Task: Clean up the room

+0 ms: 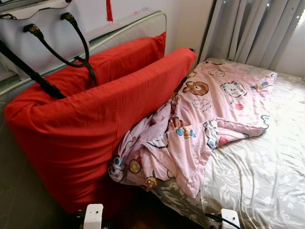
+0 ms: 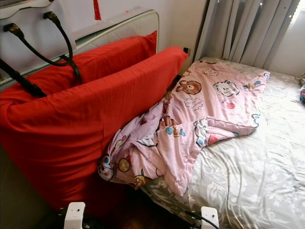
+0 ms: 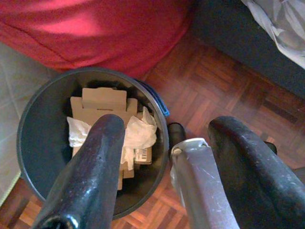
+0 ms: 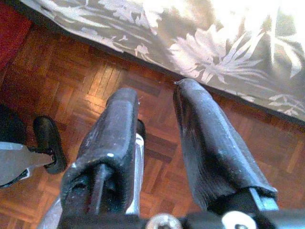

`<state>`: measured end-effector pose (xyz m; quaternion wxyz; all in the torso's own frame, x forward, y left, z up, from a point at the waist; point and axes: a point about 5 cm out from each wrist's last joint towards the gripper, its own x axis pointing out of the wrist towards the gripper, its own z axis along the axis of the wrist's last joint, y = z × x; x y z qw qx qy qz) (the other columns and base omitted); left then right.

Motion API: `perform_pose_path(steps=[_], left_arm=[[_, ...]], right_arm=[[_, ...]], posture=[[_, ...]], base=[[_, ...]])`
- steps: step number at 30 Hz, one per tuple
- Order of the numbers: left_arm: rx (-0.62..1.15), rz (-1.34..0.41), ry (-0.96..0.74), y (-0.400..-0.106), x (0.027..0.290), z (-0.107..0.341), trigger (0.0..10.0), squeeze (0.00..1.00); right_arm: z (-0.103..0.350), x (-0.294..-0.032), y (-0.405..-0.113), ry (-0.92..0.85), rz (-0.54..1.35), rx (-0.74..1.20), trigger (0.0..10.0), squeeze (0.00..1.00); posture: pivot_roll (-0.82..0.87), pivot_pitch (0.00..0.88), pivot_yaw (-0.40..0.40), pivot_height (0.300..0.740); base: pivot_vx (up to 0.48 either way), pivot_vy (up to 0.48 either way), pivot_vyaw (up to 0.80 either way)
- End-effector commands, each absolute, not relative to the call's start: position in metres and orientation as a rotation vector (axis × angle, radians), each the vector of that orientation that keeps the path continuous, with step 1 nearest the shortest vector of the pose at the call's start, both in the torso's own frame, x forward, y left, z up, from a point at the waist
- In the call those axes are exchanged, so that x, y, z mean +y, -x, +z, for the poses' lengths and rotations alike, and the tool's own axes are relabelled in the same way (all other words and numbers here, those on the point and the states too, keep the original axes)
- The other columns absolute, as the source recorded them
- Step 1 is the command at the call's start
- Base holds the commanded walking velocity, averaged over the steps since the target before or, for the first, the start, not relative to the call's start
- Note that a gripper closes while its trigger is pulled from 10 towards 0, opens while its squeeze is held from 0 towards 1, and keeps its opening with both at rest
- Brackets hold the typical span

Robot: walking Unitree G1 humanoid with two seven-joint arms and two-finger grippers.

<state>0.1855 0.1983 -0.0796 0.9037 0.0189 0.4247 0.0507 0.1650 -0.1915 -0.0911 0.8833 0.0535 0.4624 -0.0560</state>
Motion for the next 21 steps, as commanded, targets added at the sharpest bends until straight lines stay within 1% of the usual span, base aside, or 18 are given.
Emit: perform_pose_path(steps=[1, 21], left_arm=[[0.882, 0.107, -0.046, -0.1839, 0.2021, -0.0798, 10.0, 0.00], [0.884, 0.099, -0.051, -0.1843, 0.2003, -0.0800, 10.0, 0.00]], right_arm=[[-0.0911, -0.1926, -0.1644, -0.115, -0.124, 0.960, 10.0, 0.00], [-0.0908, -0.1926, -0.1648, -0.107, -0.117, 0.956, 10.0, 0.00]], posture=[[-0.01, 0.000, -0.039, 0.714], [-0.01, 0.000, -0.040, 0.714]], base=[[0.000, 0.000, 0.00], [0.000, 0.000, 0.00]])
